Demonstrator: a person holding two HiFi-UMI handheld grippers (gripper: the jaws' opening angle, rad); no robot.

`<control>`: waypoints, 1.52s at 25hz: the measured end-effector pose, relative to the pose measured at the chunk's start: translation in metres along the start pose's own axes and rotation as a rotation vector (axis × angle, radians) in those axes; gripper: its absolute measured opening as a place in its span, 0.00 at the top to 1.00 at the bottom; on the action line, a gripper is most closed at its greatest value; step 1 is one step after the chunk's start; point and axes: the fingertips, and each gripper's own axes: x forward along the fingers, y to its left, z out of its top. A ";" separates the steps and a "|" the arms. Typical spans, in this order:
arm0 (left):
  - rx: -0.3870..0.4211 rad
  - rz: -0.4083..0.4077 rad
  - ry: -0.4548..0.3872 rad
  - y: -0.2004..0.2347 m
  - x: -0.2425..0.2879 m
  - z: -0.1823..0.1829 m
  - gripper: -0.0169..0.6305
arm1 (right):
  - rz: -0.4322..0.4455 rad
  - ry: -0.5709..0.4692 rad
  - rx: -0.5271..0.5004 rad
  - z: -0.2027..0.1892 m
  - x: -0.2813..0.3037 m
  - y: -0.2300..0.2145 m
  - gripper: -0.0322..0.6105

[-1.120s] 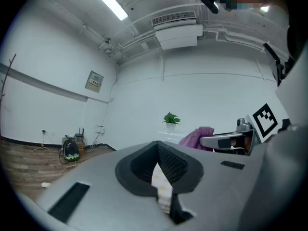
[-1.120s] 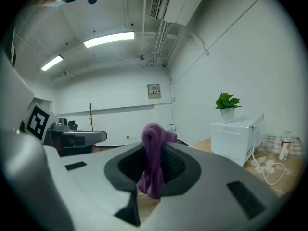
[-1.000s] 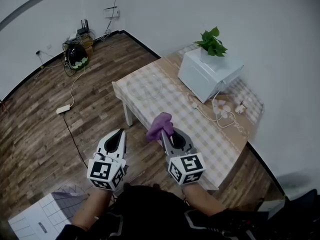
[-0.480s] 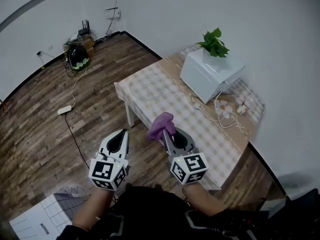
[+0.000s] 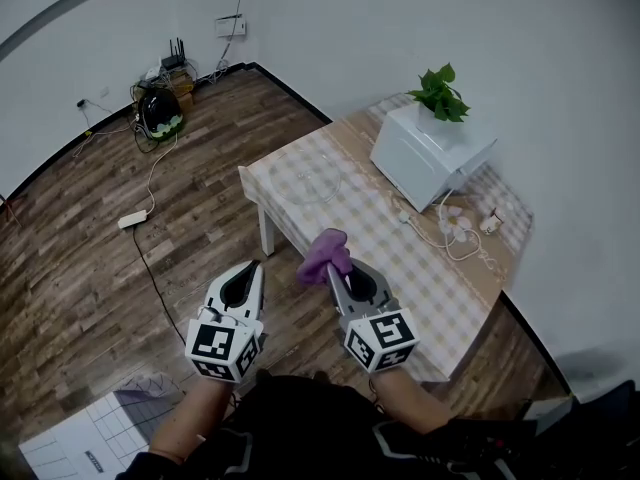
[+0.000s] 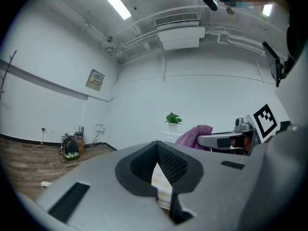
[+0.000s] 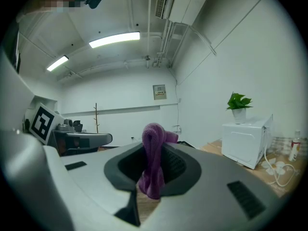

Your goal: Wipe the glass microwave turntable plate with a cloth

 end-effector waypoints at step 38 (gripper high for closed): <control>0.008 -0.035 0.032 0.096 0.046 -0.005 0.96 | -0.047 0.023 0.015 0.000 0.126 -0.009 0.84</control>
